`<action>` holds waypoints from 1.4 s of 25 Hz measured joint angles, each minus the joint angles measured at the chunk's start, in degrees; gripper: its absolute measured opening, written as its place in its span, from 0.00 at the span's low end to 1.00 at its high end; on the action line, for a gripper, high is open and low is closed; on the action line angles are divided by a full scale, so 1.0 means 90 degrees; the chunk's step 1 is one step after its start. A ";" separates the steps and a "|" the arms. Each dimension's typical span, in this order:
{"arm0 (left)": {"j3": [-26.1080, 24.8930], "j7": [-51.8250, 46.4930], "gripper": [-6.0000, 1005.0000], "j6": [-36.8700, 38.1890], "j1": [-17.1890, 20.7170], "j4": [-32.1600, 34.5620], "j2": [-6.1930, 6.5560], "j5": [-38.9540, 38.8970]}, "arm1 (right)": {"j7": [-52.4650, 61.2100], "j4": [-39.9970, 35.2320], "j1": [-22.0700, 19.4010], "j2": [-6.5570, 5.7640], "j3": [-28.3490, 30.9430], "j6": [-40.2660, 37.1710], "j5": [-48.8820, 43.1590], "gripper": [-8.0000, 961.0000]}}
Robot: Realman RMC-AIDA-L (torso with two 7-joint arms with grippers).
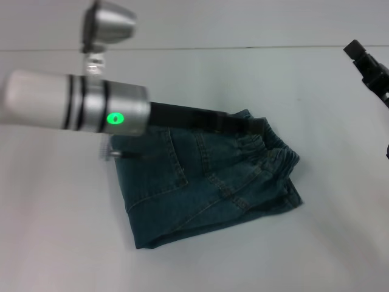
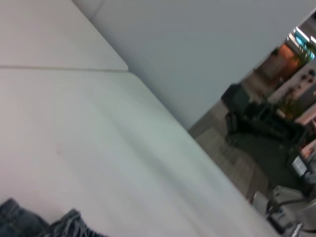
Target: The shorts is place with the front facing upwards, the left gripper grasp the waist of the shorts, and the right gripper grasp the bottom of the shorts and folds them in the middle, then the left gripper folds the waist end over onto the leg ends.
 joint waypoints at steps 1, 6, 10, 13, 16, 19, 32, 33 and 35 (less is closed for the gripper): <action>-0.0208 0.0128 0.42 0.0198 0.0179 0.0166 -0.0002 -0.0028 | 0.0036 -0.0071 0.0018 -0.0008 -0.0128 -0.0002 -0.0002 0.06; -0.0876 0.0959 0.51 0.1193 0.0925 0.0442 0.0066 -0.0649 | 0.0882 -0.1065 0.0181 -0.0038 -0.1348 -0.0087 -0.0004 0.07; -0.1401 0.1458 0.62 0.1902 0.1623 0.0447 0.0322 -0.1004 | 0.1954 -0.2173 0.0174 -0.0052 -0.2782 -0.0286 -0.0015 0.08; -0.1607 0.1630 0.74 0.2093 0.2022 0.0449 0.0500 -0.1017 | 0.2343 -0.2961 0.0014 -0.0117 -0.3697 -0.0927 -0.0022 0.24; -0.1609 0.2048 0.88 0.2207 0.2559 0.0599 0.0694 -0.0951 | 0.2435 -0.3553 -0.0166 -0.0256 -0.4367 -0.1770 -0.0087 0.33; -0.1563 0.2279 0.88 0.2340 0.2864 0.0882 0.0749 -0.0928 | 0.2559 -0.4159 -0.0332 -0.0389 -0.4640 -0.2646 -0.0540 0.38; -0.1539 0.2539 0.87 0.2354 0.3476 0.2946 -0.0028 0.0724 | 0.2707 -0.4284 -0.0387 -0.0262 -0.4634 -0.1813 -0.1574 0.89; -0.1532 0.2528 0.87 0.2315 0.3450 0.2951 -0.0041 0.0768 | 0.2707 -0.4284 -0.0387 -0.0250 -0.4635 -0.1791 -0.1575 0.94; -0.1550 0.2520 0.87 0.2283 0.3399 0.2878 -0.0034 0.0785 | 0.2708 -0.4284 -0.0391 -0.0236 -0.4641 -0.1753 -0.1578 0.98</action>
